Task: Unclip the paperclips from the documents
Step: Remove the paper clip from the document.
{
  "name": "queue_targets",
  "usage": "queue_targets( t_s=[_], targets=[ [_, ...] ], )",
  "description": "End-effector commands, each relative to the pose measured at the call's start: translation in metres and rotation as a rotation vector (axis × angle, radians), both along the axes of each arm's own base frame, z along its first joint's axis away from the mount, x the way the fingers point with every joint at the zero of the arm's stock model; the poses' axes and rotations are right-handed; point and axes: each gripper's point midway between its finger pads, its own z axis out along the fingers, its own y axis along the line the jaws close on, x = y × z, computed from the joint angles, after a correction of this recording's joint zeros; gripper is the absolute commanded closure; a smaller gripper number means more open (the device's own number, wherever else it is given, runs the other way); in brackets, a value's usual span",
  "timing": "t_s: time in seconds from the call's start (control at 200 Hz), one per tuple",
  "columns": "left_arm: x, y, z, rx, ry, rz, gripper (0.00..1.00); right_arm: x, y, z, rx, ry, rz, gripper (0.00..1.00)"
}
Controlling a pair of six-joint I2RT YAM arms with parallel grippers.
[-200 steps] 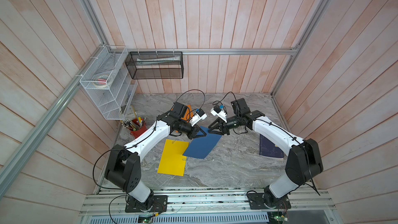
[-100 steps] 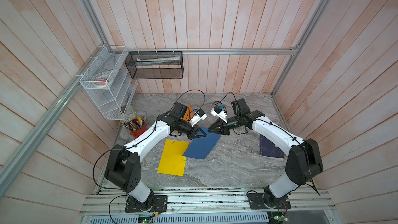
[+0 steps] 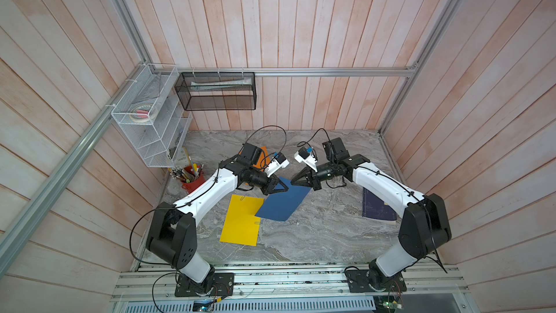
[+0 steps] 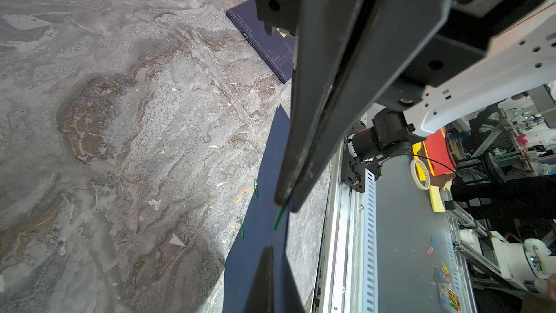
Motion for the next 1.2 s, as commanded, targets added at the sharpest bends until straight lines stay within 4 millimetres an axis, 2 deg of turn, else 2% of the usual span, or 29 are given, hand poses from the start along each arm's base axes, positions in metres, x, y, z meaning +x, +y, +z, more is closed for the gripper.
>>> queue_targets(
  t_s=[0.0,1.195],
  targets=[
    [-0.0031,0.002,0.0111,-0.02,-0.032,-0.011,1.0,-0.0046,0.0021,0.0022,0.007,0.015,0.023,0.99],
    [-0.0071,0.0006,0.0065,-0.014,-0.012,-0.022,1.0,0.0026,-0.0051,0.0118,0.027,0.004,-0.011,0.94]
  ],
)
